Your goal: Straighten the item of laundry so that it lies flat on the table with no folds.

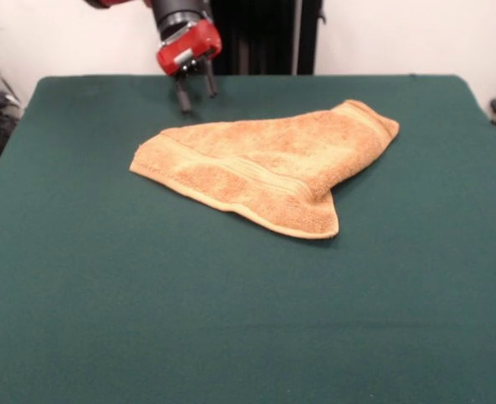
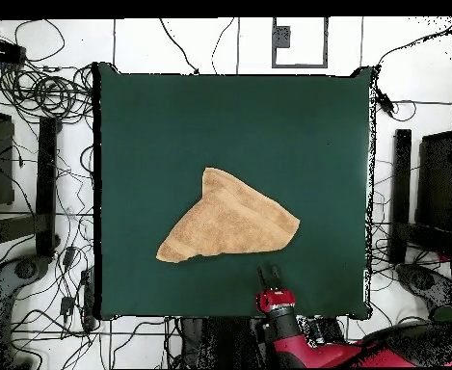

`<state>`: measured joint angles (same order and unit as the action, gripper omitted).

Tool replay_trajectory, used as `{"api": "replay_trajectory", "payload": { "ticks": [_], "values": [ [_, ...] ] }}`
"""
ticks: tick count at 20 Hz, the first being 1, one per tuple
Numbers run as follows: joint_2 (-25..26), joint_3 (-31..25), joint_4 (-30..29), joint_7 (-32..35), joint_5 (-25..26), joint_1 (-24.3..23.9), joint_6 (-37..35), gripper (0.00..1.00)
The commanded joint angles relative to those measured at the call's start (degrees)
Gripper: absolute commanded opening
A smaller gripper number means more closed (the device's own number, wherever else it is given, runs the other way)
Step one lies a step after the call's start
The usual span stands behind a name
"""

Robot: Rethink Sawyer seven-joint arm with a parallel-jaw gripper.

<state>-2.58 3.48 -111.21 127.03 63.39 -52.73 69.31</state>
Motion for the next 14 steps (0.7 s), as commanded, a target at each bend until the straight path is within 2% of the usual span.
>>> {"api": "replay_trajectory", "payload": {
  "ticks": [1, 5, 9, 14],
  "values": [
    [-0.7, -6.9, 10.0, 8.6, 1.5, 3.1, -3.9, 1.0],
    [-2.3, -5.9, 10.5, 8.4, 2.5, 4.4, -5.8, 1.0],
    [-6.1, -0.5, 11.9, 6.0, 1.6, 9.8, -16.7, 1.0],
    [-8.7, 1.6, 14.9, 6.2, 5.8, 14.4, -24.2, 1.0]
  ]
}}
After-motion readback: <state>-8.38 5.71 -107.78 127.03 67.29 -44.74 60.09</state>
